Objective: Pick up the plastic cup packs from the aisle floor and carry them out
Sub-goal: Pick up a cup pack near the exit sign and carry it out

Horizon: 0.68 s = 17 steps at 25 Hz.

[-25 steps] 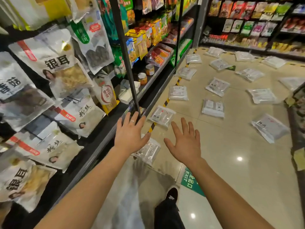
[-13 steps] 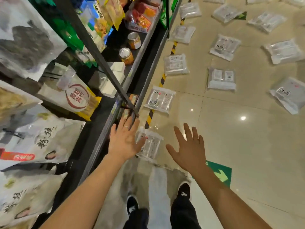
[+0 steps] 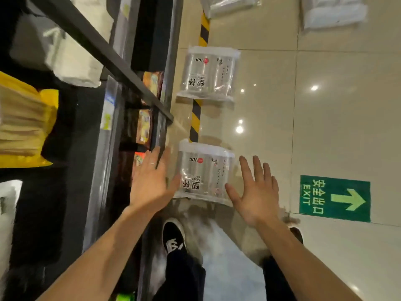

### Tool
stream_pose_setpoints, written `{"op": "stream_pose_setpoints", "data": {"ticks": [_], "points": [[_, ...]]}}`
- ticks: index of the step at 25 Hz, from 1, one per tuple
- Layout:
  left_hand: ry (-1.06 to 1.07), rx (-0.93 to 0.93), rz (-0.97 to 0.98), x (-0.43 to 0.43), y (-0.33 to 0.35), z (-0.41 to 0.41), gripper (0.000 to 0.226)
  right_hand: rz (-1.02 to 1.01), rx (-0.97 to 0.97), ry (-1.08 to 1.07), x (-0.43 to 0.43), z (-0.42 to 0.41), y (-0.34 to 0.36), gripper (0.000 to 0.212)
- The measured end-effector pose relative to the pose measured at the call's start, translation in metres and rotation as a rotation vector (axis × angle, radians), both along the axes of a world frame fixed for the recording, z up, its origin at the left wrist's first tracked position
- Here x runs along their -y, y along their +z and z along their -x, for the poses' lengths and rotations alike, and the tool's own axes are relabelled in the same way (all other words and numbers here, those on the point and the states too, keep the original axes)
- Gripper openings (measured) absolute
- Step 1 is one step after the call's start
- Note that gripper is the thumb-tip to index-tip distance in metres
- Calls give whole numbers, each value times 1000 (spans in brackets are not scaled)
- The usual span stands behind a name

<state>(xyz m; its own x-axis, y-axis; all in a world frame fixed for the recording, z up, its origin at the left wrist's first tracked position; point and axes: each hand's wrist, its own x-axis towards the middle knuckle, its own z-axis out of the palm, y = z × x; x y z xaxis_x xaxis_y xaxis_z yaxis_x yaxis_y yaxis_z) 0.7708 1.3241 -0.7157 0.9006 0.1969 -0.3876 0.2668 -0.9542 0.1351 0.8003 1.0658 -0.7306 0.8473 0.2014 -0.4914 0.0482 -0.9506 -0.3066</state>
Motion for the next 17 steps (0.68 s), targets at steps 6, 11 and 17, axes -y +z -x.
{"op": "stream_pose_setpoints", "data": {"ticks": [6,11,17], "points": [[-32,56,72,-16,-183,0,66,23,25,-93,-39,10,-178,78],[30,36,10,-21,-301,6,63,19,4,-200,-42,20,-284,80],[163,104,162,-21,-354,26,71,-107,-19,-226,-43,41,-343,82]]}}
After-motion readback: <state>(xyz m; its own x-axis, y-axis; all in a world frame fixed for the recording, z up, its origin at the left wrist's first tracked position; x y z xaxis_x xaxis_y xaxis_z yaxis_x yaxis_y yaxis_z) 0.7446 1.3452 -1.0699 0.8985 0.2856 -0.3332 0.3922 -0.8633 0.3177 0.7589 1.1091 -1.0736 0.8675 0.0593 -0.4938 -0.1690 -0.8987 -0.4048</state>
